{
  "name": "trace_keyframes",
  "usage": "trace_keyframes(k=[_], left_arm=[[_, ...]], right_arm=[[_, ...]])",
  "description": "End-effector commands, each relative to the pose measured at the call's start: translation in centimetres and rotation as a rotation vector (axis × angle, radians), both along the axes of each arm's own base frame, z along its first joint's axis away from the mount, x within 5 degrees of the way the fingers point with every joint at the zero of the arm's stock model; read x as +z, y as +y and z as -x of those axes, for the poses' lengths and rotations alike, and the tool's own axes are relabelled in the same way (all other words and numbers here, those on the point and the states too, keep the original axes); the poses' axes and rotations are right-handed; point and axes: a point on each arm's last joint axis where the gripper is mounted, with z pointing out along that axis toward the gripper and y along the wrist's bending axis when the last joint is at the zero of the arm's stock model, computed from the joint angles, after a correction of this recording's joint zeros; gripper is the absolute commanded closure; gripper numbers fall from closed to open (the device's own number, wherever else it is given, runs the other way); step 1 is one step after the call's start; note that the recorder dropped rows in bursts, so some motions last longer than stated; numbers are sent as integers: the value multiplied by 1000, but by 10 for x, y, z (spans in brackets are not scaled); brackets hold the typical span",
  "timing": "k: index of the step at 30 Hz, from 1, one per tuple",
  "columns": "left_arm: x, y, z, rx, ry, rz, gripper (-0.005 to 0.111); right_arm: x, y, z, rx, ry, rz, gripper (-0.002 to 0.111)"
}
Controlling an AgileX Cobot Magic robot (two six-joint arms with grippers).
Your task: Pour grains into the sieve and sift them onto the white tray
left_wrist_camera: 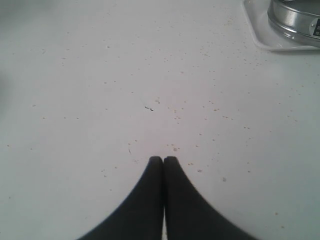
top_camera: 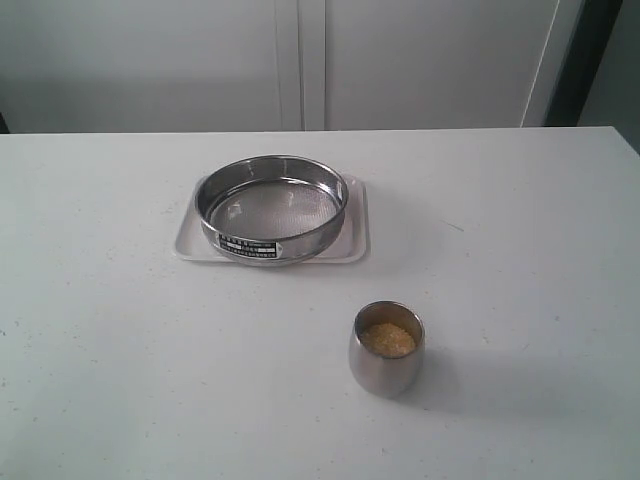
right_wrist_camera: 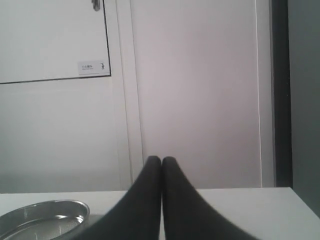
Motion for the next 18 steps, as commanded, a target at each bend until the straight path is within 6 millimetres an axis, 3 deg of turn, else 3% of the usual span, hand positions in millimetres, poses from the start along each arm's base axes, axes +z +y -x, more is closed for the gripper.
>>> trace_keyframes(k=[1, 18], left_arm=[[-1, 0, 0, 1, -2, 7, 107], [-1, 0, 0, 1, -2, 7, 107]], right_arm=[[4, 0, 2, -14, -62, 20, 108], [3, 0, 1, -20, -45, 37, 108]])
